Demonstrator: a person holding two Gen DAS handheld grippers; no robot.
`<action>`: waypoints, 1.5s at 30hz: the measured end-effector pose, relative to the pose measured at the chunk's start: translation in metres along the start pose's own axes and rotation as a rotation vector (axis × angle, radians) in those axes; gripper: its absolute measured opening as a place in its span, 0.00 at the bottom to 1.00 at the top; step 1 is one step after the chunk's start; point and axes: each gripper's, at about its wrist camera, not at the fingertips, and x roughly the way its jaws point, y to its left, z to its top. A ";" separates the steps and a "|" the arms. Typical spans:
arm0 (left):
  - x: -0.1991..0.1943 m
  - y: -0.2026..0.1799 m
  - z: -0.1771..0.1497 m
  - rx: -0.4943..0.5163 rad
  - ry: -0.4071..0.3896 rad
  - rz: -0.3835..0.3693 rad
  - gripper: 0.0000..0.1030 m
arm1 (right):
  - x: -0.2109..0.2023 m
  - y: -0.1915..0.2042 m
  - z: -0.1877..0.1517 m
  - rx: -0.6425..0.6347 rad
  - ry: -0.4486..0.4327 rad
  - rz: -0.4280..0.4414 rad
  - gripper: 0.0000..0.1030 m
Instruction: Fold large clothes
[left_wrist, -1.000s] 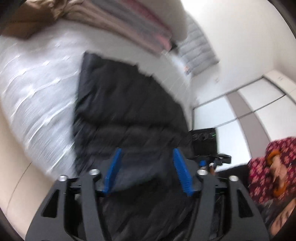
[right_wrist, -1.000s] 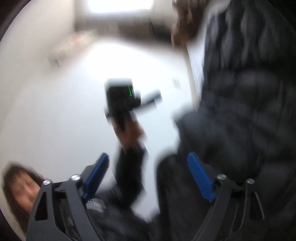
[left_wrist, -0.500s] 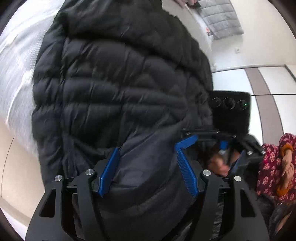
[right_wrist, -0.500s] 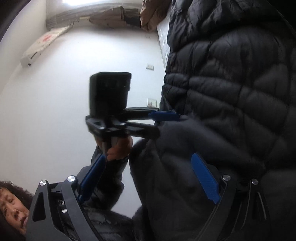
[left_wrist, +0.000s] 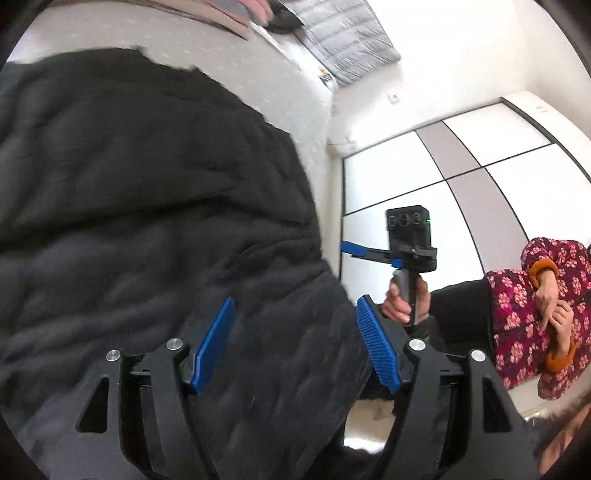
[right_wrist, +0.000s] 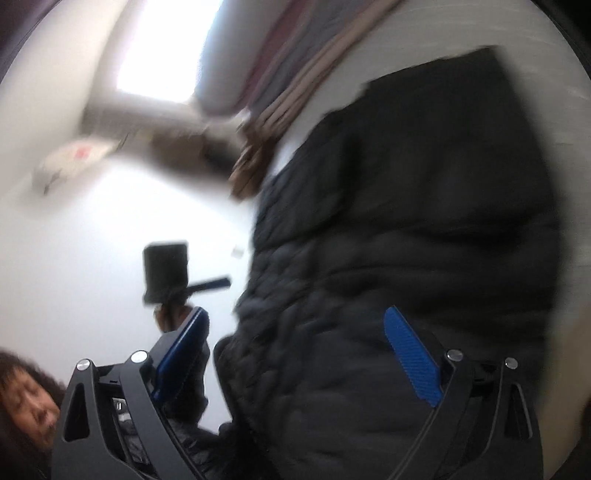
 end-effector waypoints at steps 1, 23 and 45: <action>0.024 0.000 0.010 -0.001 -0.003 0.008 0.64 | -0.001 -0.013 0.005 0.015 0.003 0.027 0.90; 0.133 0.020 -0.005 -0.066 0.188 -0.129 0.65 | 0.087 0.005 -0.028 -0.156 0.402 0.157 0.90; -0.156 0.057 -0.115 -0.163 -0.147 0.214 0.73 | -0.046 -0.011 -0.107 -0.034 0.076 -0.182 0.91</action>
